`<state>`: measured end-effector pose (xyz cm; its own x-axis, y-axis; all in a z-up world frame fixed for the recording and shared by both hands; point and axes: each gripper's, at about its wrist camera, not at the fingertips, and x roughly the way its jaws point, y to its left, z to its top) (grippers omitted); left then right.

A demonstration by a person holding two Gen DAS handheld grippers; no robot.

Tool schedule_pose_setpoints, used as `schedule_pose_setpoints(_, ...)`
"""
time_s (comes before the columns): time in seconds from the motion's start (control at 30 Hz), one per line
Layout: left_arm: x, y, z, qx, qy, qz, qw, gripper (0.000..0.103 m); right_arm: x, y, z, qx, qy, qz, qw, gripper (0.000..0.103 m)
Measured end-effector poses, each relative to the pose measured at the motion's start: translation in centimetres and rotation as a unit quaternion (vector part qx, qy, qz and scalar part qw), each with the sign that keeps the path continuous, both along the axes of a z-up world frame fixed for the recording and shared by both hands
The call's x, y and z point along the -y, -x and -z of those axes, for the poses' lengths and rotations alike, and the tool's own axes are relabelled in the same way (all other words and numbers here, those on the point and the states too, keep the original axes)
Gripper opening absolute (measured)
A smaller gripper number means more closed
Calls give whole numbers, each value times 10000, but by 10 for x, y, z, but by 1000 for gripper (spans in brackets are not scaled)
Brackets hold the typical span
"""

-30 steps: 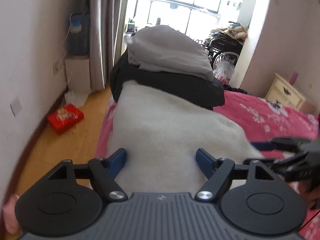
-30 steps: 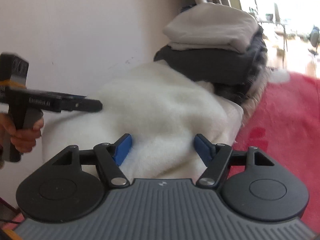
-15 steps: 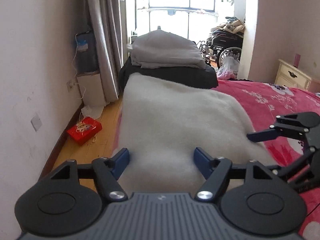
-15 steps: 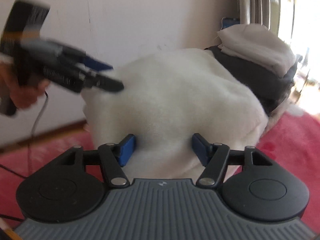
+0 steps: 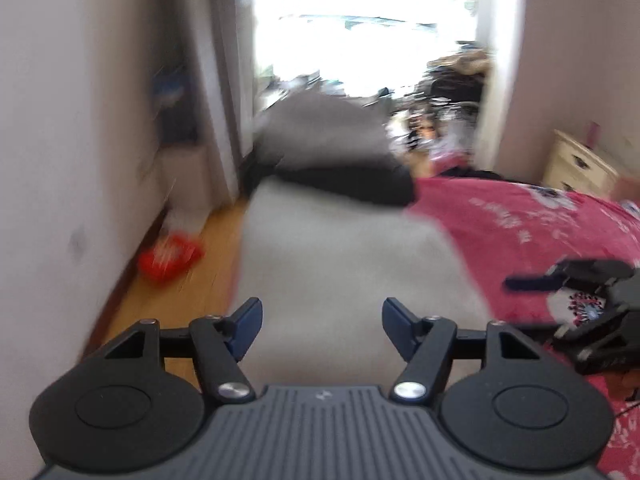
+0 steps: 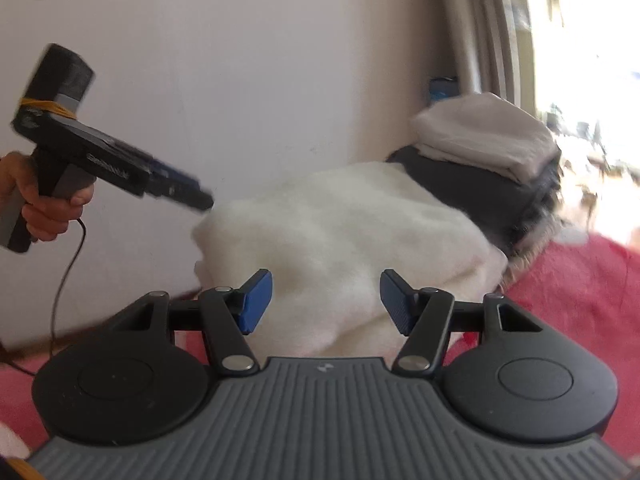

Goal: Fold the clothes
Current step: 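Open both tools and release the sweater on the stack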

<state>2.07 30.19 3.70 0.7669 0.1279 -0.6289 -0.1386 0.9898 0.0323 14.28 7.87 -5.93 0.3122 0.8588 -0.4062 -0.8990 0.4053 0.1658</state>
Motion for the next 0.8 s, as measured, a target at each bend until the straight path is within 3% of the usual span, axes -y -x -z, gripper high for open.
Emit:
schedule_pose_setpoints(0.13, 20, -85, 2, -74, -471, 374, 9982, 69, 5, -12, 0, -428, 18, 436, 9981, 59)
schedule_pose_setpoints(0.23, 26, -142, 39, -491, -870, 190, 9948, 69, 14, -10, -7, -444, 131, 573, 9973, 59)
schedule_pose_setpoints(0.3, 23, -162, 65, -862, -880, -123, 9923, 69, 20, -8, -9, -430, 336, 673, 9962, 59)
schedule_pose_setpoints(0.37, 24, -155, 63, -597, -564, -390, 9959, 66, 28, -5, -13, -446, 577, 774, 9943, 59)
schedule_pose_setpoints(0.47, 41, -122, 40, -247, -68, -358, 9990, 67, 48, 7, -27, -431, 1093, 862, 9893, 59)
schedule_pose_setpoints(0.57, 79, -74, 13, -96, -168, -129, 9997, 76, 70, 29, -44, -334, 1488, 823, 9849, 61)
schedule_pose_setpoints(0.67, 123, -24, 1, -32, -305, -29, 9995, 89, 94, 57, -58, -497, 1416, 1026, 9834, 63)
schedule_pose_setpoints(0.8, 163, 24, 11, -166, -190, -102, 9996, 91, 112, 93, -49, -516, 1081, 1396, 9829, 70)
